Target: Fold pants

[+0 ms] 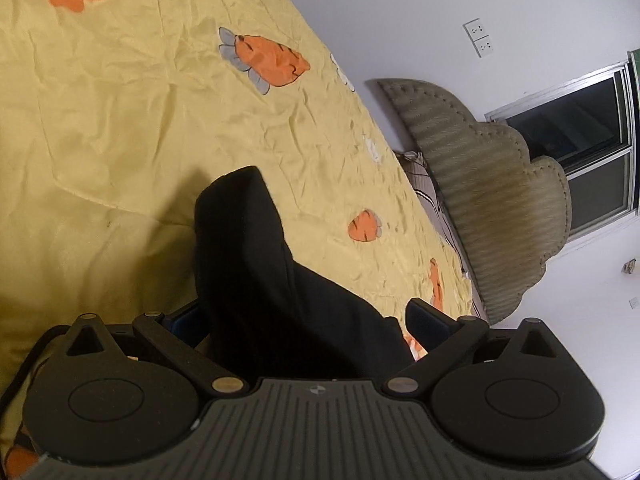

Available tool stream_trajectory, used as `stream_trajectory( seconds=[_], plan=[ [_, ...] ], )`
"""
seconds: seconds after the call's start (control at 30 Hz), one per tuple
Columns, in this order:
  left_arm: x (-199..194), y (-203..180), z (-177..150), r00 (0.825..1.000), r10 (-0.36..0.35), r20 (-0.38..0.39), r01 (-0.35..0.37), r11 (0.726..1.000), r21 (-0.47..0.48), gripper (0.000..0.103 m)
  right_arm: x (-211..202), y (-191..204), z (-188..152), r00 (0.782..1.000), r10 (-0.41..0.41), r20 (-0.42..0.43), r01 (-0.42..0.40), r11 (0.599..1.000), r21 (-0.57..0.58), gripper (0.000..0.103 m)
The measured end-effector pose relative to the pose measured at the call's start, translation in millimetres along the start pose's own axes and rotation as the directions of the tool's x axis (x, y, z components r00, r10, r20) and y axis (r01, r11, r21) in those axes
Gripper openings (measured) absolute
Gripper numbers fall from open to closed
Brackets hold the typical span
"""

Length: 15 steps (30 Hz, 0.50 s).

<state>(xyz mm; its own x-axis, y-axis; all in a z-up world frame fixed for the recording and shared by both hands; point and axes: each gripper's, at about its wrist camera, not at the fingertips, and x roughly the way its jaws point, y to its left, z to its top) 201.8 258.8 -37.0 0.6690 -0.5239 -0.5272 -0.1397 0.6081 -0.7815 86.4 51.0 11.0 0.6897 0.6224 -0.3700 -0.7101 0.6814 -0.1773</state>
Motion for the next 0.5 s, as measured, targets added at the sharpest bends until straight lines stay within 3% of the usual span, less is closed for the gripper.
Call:
stream_trajectory(
  seconds=[0.07, 0.13, 0.2, 0.3, 0.4, 0.5],
  plan=[
    [2.9, 6.0, 0.6, 1.0, 0.005, 0.015, -0.005, 1.0, -0.022, 0.093, -0.5, -2.8, -0.8, 1.0, -0.002, 0.003, 0.002, 1.0, 0.022, 0.018],
    [3.0, 9.2, 2.5, 1.0, 0.01, 0.008, -0.01, 1.0, -0.029, 0.081, -2.3, -4.1, -1.2, 1.0, -0.002, -0.008, 0.002, 0.999, 0.033, 0.018],
    [0.4, 9.8, 3.8, 0.998, 0.061, 0.011, -0.06, 0.998, -0.018, 0.059, -7.5, -7.6, -0.9, 0.996, 0.069, -0.049, -0.066, 0.997, 0.048, 0.018],
    [-0.1, 8.4, 3.4, 0.985, 0.173, 0.02, -0.174, 0.984, 0.044, 0.027, -30.1, -23.0, -5.1, 0.987, 0.158, -0.016, -0.154, 0.979, 0.13, 0.018],
    [-5.3, 8.3, -1.1, 0.984, 0.17, 0.049, -0.173, 0.982, 0.069, 0.021, -40.8, -52.9, -10.4, 0.99, 0.141, 0.011, -0.138, 0.951, 0.277, 0.018],
    [-11.3, -3.4, -11.1, 0.976, 0.192, 0.106, -0.204, 0.972, 0.119, 0.019, -26.9, -67.4, -11.5, 0.997, 0.007, -0.078, 0.017, 0.953, 0.301, 0.018]
  ],
)
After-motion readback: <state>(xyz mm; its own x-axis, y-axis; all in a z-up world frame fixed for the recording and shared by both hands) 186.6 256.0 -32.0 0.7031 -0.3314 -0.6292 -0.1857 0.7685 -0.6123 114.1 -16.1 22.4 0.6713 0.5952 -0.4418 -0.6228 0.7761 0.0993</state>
